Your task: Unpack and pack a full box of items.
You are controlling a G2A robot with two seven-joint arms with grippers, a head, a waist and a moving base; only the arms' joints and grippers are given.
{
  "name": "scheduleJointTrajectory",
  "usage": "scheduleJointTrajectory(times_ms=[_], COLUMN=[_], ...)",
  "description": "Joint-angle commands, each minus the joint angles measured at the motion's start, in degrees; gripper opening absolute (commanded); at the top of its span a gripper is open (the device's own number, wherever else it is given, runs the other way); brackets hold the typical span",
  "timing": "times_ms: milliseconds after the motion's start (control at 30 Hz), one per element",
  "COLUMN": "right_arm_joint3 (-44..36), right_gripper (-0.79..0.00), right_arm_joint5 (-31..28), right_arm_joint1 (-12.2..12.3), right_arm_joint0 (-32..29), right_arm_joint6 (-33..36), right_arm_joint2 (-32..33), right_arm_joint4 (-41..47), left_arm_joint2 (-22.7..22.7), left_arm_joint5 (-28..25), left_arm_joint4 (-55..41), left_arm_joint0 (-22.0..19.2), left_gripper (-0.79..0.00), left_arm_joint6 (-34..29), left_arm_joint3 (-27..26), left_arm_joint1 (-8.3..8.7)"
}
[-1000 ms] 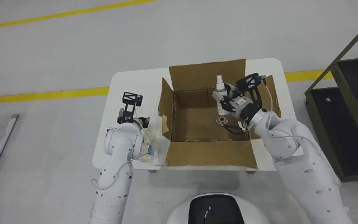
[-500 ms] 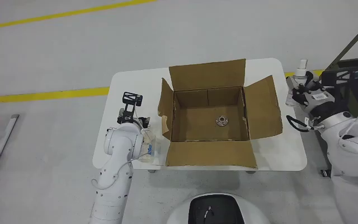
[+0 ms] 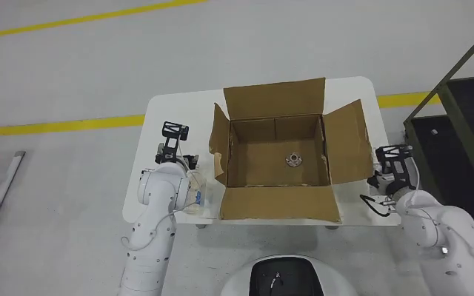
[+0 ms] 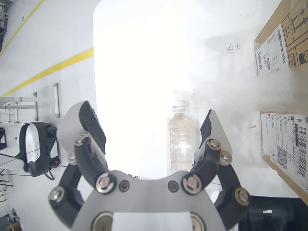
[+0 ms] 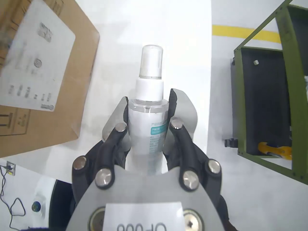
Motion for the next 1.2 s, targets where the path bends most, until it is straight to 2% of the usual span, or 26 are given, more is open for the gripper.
scheduleJointTrajectory(times_ms=[0,300,367,467,500,633,667,733,867,900,933,1000,1067,1133,1167], right_arm_joint3=[1.4,6.1,6.8,7.3,7.4,7.4,7.2,7.0,4.4,2.6,1.1,-3.3,-7.5,-11.2,-13.3], right_gripper=[-0.785,-0.785,-0.557,-0.502,-0.428,-0.394,-0.231,-0.163,-0.132,-0.191,-0.212,-0.354,-0.413,-0.529,-0.785], right_arm_joint5=[-0.5,-1.4,-1.4,-1.4,-1.3,-1.6,-1.6,-1.6,-0.2,0.5,0.7,1.1,0.2,-0.8,-1.5], right_arm_joint1=[0.1,0.3,0.3,0.4,0.4,0.6,0.6,0.7,0.8,0.8,0.9,1.1,1.3,1.4,1.5], right_arm_joint0=[0.6,2.3,2.6,2.9,3.0,3.2,3.2,3.1,2.7,2.5,2.1,1.8,1.6,1.8,2.2], right_arm_joint6=[0.8,1.7,1.8,2.0,2.0,2.2,2.1,1.9,0.6,-0.5,-1.0,-3.9,-6.6,-8.6,-9.6], right_arm_joint2=[-1.1,-3.4,-3.7,-3.9,-4.0,-3.8,-3.7,-3.5,-1.2,0.2,1.6,4.8,7.4,8.5,8.6], right_arm_joint4=[-0.7,-2.6,-2.9,-3.3,-3.3,-3.5,-3.4,-3.1,-0.6,1.2,2.3,4.3,4.6,5.6,6.0], left_arm_joint2=[0.0,0.0,0.0,0.0,0.0,0.0,0.0,0.0,0.0,0.0,0.0,0.0,0.0,0.0,0.0], left_arm_joint5=[0.0,0.0,0.0,0.0,0.0,0.0,0.0,0.0,0.0,0.0,0.0,0.0,0.0,0.0,0.0], left_arm_joint4=[0.0,0.0,0.0,0.0,0.0,0.0,0.0,0.0,0.0,0.0,0.0,0.0,0.0,0.0,0.0], left_arm_joint0=[0.0,0.0,0.0,0.0,0.0,0.0,0.0,0.0,0.0,0.0,0.0,0.0,0.0,0.0,0.0], left_gripper=[0.000,0.000,0.000,0.000,0.000,0.000,0.000,0.000,0.000,0.000,0.000,0.000,0.000,0.000,0.000], left_arm_joint6=[0.0,0.0,0.0,0.0,0.0,0.0,0.0,0.0,0.0,0.0,0.0,0.0,0.0,0.0,0.0], left_arm_joint3=[0.0,0.0,0.0,0.0,0.0,0.0,0.0,0.0,0.0,0.0,0.0,0.0,0.0,0.0,0.0], left_arm_joint1=[0.00,0.00,0.00,0.00,0.00,0.00,0.00,0.00,0.00,0.00,0.00,0.00,0.00,0.00,0.00])
